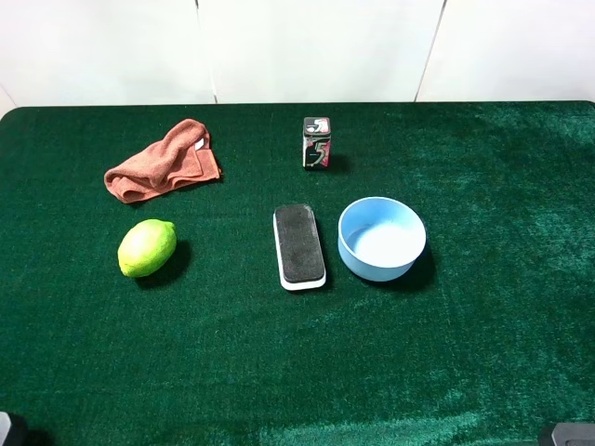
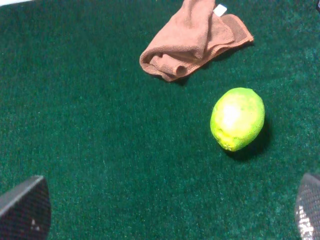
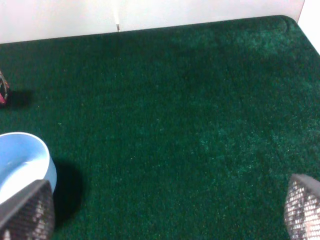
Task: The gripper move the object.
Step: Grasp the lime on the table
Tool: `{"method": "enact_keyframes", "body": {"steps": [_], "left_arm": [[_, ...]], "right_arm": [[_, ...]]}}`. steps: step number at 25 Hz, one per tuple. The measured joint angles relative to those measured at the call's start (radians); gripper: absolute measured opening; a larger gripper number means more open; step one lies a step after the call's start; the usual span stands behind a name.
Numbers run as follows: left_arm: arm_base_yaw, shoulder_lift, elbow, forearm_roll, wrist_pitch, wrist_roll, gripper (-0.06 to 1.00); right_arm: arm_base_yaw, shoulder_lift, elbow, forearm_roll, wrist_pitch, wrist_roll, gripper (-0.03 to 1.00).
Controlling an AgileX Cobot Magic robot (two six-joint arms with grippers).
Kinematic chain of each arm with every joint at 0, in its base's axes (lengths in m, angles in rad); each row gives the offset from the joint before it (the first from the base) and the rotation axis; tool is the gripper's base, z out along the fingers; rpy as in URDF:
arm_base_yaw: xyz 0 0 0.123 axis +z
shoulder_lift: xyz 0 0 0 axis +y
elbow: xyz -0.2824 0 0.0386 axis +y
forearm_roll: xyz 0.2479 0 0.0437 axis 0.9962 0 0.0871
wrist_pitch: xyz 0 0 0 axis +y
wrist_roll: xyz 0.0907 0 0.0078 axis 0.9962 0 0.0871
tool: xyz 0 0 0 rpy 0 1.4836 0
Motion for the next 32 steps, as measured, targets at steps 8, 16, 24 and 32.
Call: {"method": "enact_keyframes", "body": {"steps": [8,16,24,32], "left_arm": [[0.000,0.000,0.000,0.000,0.000,0.000,0.99],[0.000,0.000,0.000,0.000,0.000,0.000,0.99],[0.000,0.000,-0.001,0.001,0.001,-0.001,0.99],[0.000,0.138,-0.083,-0.002,0.025,0.000,0.99]], "right_arm": [[0.000,0.000,0.000,0.000,0.000,0.000,0.69],[0.000,0.000,0.000,0.000,0.000,0.000,0.69],[0.000,0.000,0.000,0.000,0.000,0.000,0.69],[0.000,0.000,0.000,0.000,0.000,0.000,0.69]]}}
